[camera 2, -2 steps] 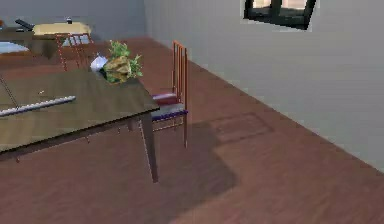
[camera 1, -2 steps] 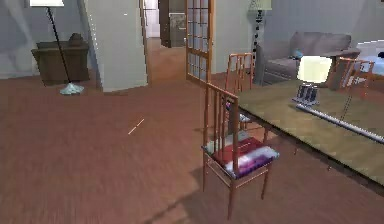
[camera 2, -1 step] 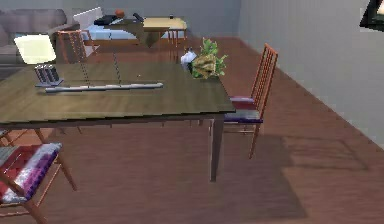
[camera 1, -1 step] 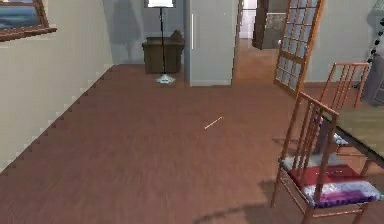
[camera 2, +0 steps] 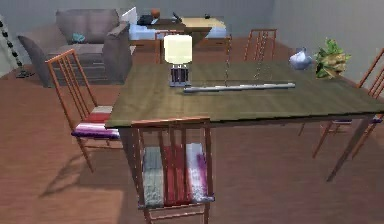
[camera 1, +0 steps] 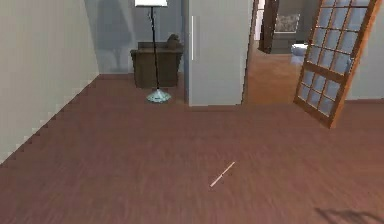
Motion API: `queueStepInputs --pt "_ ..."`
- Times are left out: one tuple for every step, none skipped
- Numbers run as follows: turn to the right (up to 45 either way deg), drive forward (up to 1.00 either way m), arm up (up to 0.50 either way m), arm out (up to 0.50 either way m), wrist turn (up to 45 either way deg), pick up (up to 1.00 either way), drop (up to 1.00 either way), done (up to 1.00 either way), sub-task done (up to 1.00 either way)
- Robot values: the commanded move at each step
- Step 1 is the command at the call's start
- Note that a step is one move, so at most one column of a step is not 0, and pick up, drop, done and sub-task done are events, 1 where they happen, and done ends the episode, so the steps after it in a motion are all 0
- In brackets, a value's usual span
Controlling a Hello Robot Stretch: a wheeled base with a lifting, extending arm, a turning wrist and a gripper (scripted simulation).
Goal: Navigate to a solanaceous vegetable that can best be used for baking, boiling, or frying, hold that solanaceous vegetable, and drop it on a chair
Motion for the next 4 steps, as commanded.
queueStepInputs --pt "-6.0 0.00 0.00 0.00 0.0 0.00 0.00 0.00 0.00" --pt "0.0 0.30 0.00 0.00 0.0 0.00 0.00 0.00 0.00" --pt "33.0 0.00 0.00 0.00 0.0 0.00 0.00 0.00 0.00" --pt "0.0 0.15 0.00 0.00 0.0 0.00 0.00 0.00 0.00"
